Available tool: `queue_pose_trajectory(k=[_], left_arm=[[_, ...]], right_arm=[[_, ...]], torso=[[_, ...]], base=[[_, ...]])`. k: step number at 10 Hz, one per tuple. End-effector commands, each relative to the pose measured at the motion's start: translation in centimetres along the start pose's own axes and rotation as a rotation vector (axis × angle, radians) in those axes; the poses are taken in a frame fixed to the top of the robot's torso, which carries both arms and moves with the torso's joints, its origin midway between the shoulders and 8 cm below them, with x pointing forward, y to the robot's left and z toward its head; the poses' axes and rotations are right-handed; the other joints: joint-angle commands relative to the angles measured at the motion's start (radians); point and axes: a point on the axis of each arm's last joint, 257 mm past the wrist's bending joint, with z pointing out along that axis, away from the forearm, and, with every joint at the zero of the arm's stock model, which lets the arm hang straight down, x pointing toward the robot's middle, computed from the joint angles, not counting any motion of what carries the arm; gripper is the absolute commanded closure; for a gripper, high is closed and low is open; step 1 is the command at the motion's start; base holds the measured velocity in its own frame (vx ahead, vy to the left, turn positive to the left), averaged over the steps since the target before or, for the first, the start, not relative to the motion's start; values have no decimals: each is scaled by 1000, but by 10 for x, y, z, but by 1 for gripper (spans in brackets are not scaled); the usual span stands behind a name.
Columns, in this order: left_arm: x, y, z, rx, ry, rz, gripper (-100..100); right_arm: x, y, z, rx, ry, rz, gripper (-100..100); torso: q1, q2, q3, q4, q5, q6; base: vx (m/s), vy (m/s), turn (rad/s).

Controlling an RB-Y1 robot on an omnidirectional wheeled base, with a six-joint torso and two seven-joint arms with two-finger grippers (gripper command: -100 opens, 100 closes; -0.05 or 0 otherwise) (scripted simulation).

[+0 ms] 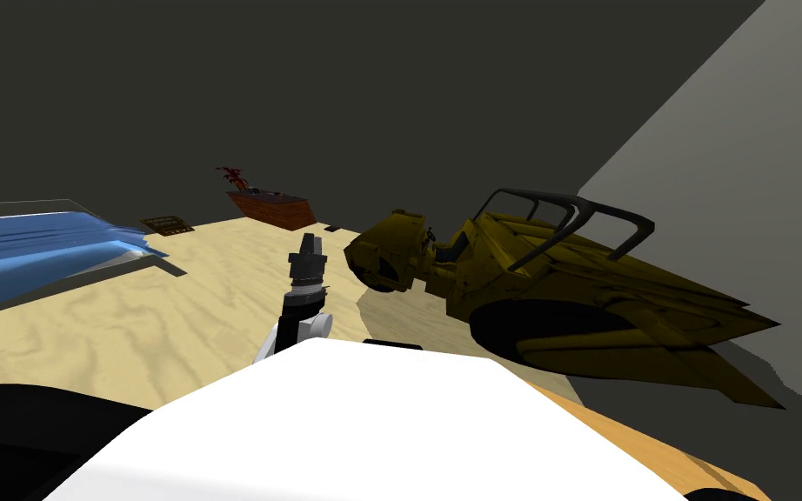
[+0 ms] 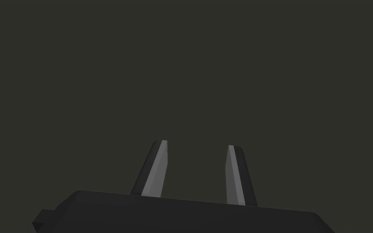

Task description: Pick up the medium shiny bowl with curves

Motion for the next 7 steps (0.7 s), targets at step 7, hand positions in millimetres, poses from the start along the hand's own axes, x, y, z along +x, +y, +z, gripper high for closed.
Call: queue_pose_trajectory(k=[7], left_arm=[[0, 0, 0, 0, 0, 0, 0]], right_arm=[[-3, -3, 16, 10, -9, 7, -100]], torso=[[-4, -1, 1, 2, -4, -3]], base=[[1, 4, 11]])
